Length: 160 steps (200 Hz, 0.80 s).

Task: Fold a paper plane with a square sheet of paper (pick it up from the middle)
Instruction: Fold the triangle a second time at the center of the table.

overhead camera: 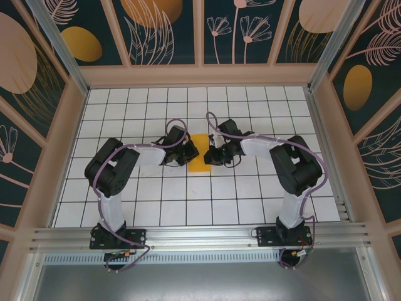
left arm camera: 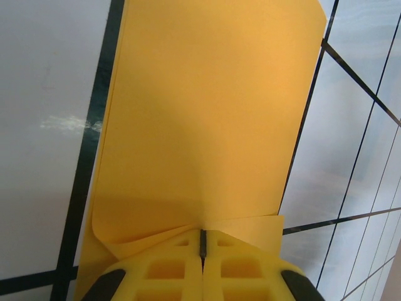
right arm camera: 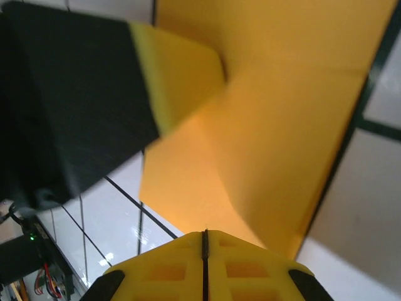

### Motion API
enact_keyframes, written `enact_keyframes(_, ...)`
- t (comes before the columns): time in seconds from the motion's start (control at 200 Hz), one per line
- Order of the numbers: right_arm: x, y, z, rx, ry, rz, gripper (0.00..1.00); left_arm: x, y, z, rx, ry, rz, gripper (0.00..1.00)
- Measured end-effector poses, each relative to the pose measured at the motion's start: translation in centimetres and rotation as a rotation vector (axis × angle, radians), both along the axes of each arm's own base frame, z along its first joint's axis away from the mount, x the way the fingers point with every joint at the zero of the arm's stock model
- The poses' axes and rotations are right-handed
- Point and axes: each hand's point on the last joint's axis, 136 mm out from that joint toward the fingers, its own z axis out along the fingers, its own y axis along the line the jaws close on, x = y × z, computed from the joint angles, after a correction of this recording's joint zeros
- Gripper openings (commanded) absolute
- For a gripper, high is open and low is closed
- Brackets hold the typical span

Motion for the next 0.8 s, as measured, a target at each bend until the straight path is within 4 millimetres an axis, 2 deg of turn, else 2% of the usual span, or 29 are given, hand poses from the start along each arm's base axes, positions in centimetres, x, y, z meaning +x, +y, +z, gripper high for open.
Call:
enact_keyframes(0.155, 0.9, 0.5, 0.3, 0.005, -0.015, -0.002, 0.10, 0.0, 0.0, 0.0, 0.000, 0.000, 0.000, 0.07)
enact_keyframes(0.47, 0.2, -0.1, -2.6, -0.058, 0.049, -0.005, 0.10, 0.0, 0.0, 0.0, -0.001, 0.000, 0.000, 0.08)
enact_keyframes(0.801, -0.7, -0.9, -3.1, -0.062, 0.035, -0.006, 0.09, 0.0, 0.0, 0.0, -0.001, -0.001, 0.000, 0.07)
